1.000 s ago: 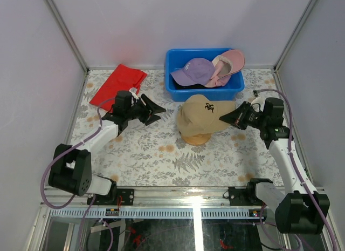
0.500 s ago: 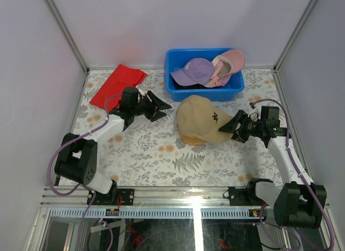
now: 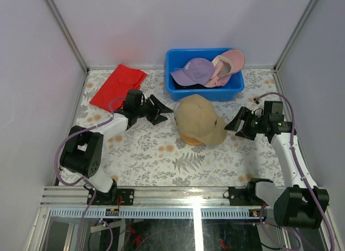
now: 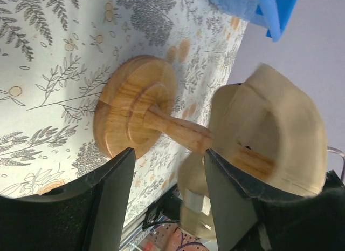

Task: Stack the hats

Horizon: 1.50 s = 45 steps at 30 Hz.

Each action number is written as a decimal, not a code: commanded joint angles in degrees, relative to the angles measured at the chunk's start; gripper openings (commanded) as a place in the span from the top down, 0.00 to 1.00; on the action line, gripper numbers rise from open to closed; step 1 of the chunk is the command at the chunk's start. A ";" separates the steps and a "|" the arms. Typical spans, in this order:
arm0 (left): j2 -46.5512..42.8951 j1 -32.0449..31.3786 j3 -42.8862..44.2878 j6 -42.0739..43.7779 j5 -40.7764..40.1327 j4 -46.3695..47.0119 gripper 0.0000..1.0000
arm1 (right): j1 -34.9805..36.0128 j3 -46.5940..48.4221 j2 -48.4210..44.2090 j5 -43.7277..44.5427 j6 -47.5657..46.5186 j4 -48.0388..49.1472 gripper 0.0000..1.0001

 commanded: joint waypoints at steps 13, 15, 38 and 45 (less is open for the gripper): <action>-2.26 -0.17 2.99 4.17 -3.46 -2.89 0.47 | -0.19 6.48 -0.20 11.24 -5.65 -6.79 0.23; -5.55 0.71 3.20 5.64 -4.73 -4.66 0.46 | -0.18 7.59 0.48 12.01 -5.77 -7.12 0.23; -7.14 -2.23 13.74 15.87 -6.42 -13.63 0.47 | -0.18 11.24 4.27 12.67 -4.92 -6.73 0.23; -5.85 -4.30 16.17 15.86 -6.20 -13.69 0.48 | -0.19 11.03 4.86 12.84 -4.51 -5.60 0.23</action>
